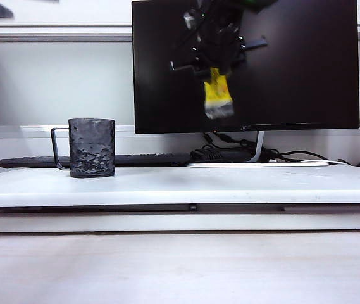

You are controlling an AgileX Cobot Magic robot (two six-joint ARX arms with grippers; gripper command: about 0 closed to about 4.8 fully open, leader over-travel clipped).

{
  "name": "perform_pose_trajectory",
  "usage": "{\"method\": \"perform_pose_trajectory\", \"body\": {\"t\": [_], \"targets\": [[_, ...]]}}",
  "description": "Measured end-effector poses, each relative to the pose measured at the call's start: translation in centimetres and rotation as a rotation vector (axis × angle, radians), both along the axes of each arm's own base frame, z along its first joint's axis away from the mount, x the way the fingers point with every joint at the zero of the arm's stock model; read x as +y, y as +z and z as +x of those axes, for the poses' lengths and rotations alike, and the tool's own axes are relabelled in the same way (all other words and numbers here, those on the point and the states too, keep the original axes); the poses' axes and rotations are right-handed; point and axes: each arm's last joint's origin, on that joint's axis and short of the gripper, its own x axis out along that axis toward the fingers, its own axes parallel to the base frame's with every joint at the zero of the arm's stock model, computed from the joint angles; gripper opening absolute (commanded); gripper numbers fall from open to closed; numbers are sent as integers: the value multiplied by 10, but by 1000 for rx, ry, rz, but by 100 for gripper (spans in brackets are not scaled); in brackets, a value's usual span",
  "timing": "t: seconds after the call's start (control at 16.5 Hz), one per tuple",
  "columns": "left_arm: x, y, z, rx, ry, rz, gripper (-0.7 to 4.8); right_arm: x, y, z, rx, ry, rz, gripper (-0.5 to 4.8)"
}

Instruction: Carefully pick up the bottle and pour some water from the bottle into the cup.

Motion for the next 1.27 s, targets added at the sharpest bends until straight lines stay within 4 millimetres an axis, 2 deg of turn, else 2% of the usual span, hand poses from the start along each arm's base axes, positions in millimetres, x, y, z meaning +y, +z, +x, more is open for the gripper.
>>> {"method": "perform_pose_trajectory", "body": {"t": [0.18,0.42,0.61,0.67,0.85,1.09,1.27], "targets": [[8,11,-24,-33,-2,-36,479,-7,-2,-7,87,-66,15,102],[14,11,-39,-7,-1,-26,479,-12,-13,-9,141,-89,5,102],[13,6,-39,39,0,-8,479,-17,-50,-15,183,-106,18,102],[14,6,-39,41,3,-8,479,-19,-68,-18,196,-78,30,101],[14,6,-39,43,10,-8,479,-20,-86,-20,129,3,110,71],[14,2,-39,82,11,6,479,-24,-98,-25,96,80,146,72],[14,1,-39,91,11,10,479,-27,-106,-30,81,154,94,72]]}}
